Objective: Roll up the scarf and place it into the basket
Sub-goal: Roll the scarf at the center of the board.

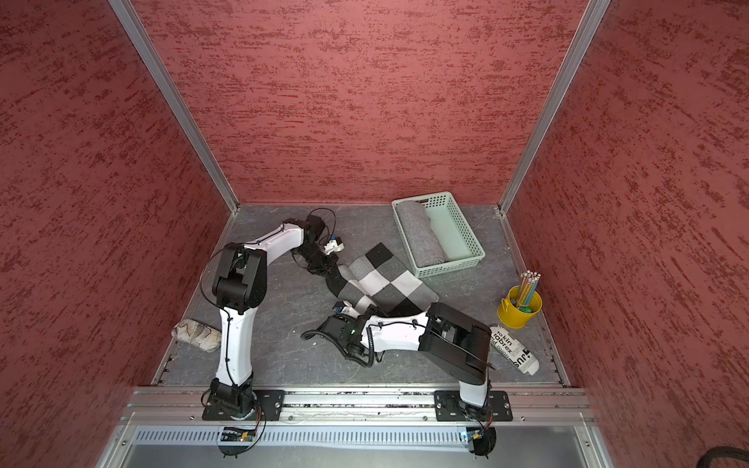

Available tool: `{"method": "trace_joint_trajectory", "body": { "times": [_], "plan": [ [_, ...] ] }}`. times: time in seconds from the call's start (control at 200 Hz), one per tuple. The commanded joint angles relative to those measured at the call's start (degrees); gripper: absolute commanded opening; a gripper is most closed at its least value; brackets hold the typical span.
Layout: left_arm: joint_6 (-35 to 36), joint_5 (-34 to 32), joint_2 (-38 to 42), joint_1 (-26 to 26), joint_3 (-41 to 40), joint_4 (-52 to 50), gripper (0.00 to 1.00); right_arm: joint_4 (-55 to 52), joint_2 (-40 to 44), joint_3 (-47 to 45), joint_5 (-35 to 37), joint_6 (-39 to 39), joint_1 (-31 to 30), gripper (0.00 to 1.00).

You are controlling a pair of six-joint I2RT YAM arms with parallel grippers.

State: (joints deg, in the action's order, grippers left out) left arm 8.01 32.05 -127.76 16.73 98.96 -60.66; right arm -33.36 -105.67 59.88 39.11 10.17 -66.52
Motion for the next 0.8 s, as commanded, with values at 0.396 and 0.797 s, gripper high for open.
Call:
{"method": "trace_joint_trajectory", "body": {
  "times": [0.396,0.797],
  "plan": [
    [-11.6,1.3,18.6,-7.3,-10.0,16.0,0.83,9.9,5.0,-4.7,-45.2,20.4,11.1,0.0],
    [-35.8,-4.7,32.0,1.0,-35.1,35.7,0.86,52.2,16.2,-29.6,-68.4,47.5,23.1,0.0]
  ]
}}
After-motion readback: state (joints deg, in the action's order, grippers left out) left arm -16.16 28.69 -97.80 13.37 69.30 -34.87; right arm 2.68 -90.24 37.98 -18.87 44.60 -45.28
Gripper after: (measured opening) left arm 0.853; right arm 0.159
